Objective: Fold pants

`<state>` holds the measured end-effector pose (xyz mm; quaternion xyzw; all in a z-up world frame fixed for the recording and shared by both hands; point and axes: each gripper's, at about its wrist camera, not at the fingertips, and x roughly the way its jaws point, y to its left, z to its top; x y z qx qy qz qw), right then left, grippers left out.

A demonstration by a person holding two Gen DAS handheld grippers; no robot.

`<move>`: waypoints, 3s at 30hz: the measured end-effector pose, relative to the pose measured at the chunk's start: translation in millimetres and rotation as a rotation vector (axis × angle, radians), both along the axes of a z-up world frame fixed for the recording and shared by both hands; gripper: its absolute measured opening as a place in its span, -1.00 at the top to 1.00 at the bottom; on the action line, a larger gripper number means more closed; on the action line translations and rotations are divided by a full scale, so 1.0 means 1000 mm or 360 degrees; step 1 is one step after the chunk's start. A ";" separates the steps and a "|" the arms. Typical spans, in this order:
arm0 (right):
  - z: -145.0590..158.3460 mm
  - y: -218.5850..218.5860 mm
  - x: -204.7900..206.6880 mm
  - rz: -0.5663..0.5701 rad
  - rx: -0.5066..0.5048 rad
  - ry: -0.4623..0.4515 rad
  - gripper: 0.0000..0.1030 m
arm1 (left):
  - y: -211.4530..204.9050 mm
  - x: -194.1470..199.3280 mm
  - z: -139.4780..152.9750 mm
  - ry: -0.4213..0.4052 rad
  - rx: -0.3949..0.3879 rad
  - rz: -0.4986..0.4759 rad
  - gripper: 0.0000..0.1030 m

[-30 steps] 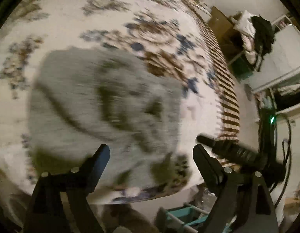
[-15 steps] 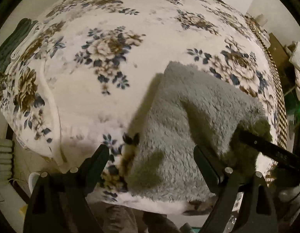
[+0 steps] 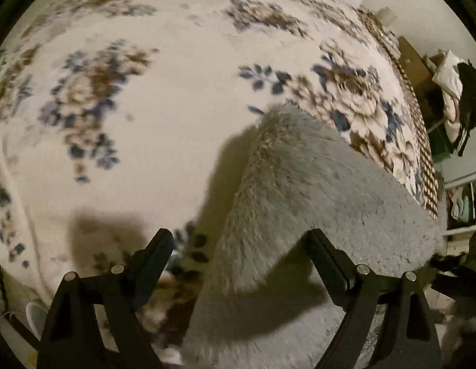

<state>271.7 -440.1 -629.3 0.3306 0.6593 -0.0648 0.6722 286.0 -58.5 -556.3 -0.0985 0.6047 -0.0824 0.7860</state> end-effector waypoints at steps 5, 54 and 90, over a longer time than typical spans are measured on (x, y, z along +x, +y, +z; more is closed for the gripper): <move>0.008 -0.006 -0.019 -0.0102 0.0085 -0.0098 -0.48 | -0.021 0.004 -0.008 0.0009 0.0014 -0.0081 -0.72; -0.074 -0.001 -0.108 -0.0097 0.0370 0.0351 -0.20 | -0.202 0.069 0.017 0.0163 -0.0151 -0.0984 0.08; -0.056 -0.015 0.026 -0.0159 0.0441 -0.0096 0.07 | -0.016 0.101 -0.021 0.0089 -0.0347 -0.0196 0.46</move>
